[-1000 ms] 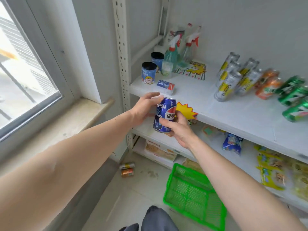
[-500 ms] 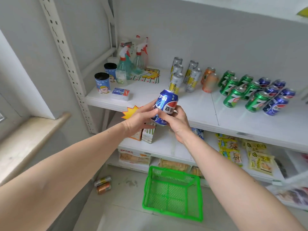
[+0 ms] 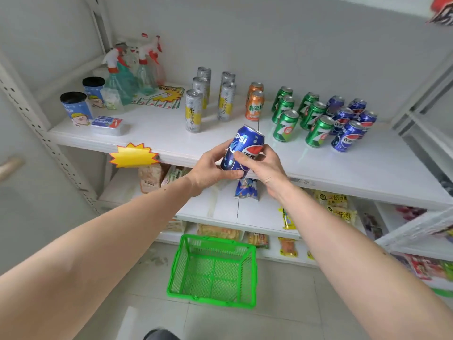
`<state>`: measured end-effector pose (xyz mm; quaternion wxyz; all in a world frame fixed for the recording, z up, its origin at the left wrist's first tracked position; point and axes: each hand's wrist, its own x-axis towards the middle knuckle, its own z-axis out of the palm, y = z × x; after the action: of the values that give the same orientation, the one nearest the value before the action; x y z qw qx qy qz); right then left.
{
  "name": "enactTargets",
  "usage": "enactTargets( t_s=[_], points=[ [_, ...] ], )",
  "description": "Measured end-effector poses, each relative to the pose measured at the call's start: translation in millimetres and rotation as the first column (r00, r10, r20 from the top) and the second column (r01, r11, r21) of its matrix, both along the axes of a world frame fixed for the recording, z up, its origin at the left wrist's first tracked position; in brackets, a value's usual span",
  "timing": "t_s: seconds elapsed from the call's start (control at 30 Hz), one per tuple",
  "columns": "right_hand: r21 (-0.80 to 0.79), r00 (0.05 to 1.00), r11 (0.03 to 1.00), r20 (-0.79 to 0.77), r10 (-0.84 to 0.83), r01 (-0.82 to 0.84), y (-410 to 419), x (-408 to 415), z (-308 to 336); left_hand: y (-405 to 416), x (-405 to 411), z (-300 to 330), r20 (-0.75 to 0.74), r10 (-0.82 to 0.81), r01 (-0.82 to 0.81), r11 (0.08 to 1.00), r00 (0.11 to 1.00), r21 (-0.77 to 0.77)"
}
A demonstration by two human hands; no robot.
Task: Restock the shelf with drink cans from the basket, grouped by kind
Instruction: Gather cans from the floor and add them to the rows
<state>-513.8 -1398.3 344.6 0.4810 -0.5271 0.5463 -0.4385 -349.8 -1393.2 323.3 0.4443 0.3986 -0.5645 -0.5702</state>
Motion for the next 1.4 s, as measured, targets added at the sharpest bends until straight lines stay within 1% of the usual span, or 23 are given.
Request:
enactTargets(
  t_s=[0.13, 0.23, 0.3, 0.37, 0.43, 0.5, 0.6, 0.67, 0.77, 0.87, 1.03, 1.1, 1.17, 1.27, 1.33, 1.4],
  points=[
    [0.033, 0.996, 0.998, -0.064, 0.057, -0.055, -15.5, -45.2, 18.0, -14.5, -31.8, -4.4, 0.015, -0.027, 0.027, 0.999, 1.0, 0.028],
    [0.019, 0.978, 0.997, -0.193, 0.083, -0.081, -32.4, -74.1, 31.8, -28.3, -54.7, -7.8, 0.026, -0.078, 0.077, 0.996, 0.997, 0.04],
    [0.034, 0.951, 0.991, -0.281, 0.132, -0.128, -43.5, -92.3, 41.6, -40.9, -68.3, -9.2, 0.04, -0.111, 0.109, 0.993, 0.993, 0.045],
    [0.05, 0.927, 0.984, -0.331, 0.178, -0.171, -56.4, -109.6, 48.9, -57.6, -80.9, -8.4, 0.06, -0.144, 0.141, 0.989, 0.988, 0.042],
    [0.053, 0.916, 0.985, -0.361, 0.174, -0.166, -70.0, -125.5, 53.2, -75.5, -95.6, -6.9, 0.082, -0.17, 0.168, 0.985, 0.982, 0.033],
    [0.066, 0.919, 0.986, -0.355, 0.169, -0.155, -84.2, -141.6, 55.4, -91.2, -111.4, -7.8, 0.082, -0.178, 0.176, 0.984, 0.98, 0.031],
    [0.128, 0.913, 0.974, -0.342, 0.222, -0.188, -100.1, -169.9, 59.4, -108.7, -136.0, -9.6, 0.088, -0.204, 0.201, 0.979, 0.975, 0.039],
    [0.149, 0.914, 0.972, -0.338, 0.224, -0.183, -108.4, -192.9, 58.7, -118.3, -155.4, -9.9, 0.099, -0.233, 0.23, 0.972, 0.968, 0.037],
    [0.135, 0.927, 0.979, -0.325, 0.189, -0.152, -122.4, -233.4, 56.0, -133.9, -191.9, -6.3, 0.116, -0.263, 0.262, 0.965, 0.958, 0.021],
    [0.111, 0.928, 0.982, -0.324, 0.184, -0.155, -138.2, -277.0, 60.4, -150.1, -237.3, -2.9, 0.134, -0.27, 0.273, 0.962, 0.954, -0.007],
    [0.082, 0.934, 0.988, -0.323, 0.154, -0.134, -167.2, -353.2, 60.8, -166.7, -318.3, 2.0, 0.154, -0.201, 0.21, 0.977, 0.967, -0.044],
    [0.064, 0.935, 0.988, -0.319, 0.156, -0.143, -178.3, -381.6, 61.0, -176.5, -346.3, 4.5, 0.214, -0.19, 0.21, 0.975, 0.958, -0.074],
    [0.045, 0.93, 0.991, -0.343, 0.134, -0.126, -190.9, -409.2, 61.7, -186.8, -370.1, 7.1, 0.27, -0.179, 0.205, 0.976, 0.946, -0.07],
    [0.04, 0.916, 0.995, -0.389, 0.1, -0.091, -209.7, -445.9, 60.7, -201.7, -397.7, 10.1, 0.382, -0.107, 0.15, 0.985, 0.918, -0.083],
    [0.045, 0.905, 0.998, -0.421, 0.057, -0.042, -220.7, -466.6, 58.9, -210.3, -411.9, 14.0, 0.497, -0.022, 0.113, 0.982, 0.867, -0.154],
    [0.039, 0.898, 0.999, -0.44, 0.019, -0.002, -229.6, -483.7, 54.6, -217.0, -425.5, 19.6, 0.617, 0.083, 0.102, 0.961, 0.783, -0.259]
  ],
)
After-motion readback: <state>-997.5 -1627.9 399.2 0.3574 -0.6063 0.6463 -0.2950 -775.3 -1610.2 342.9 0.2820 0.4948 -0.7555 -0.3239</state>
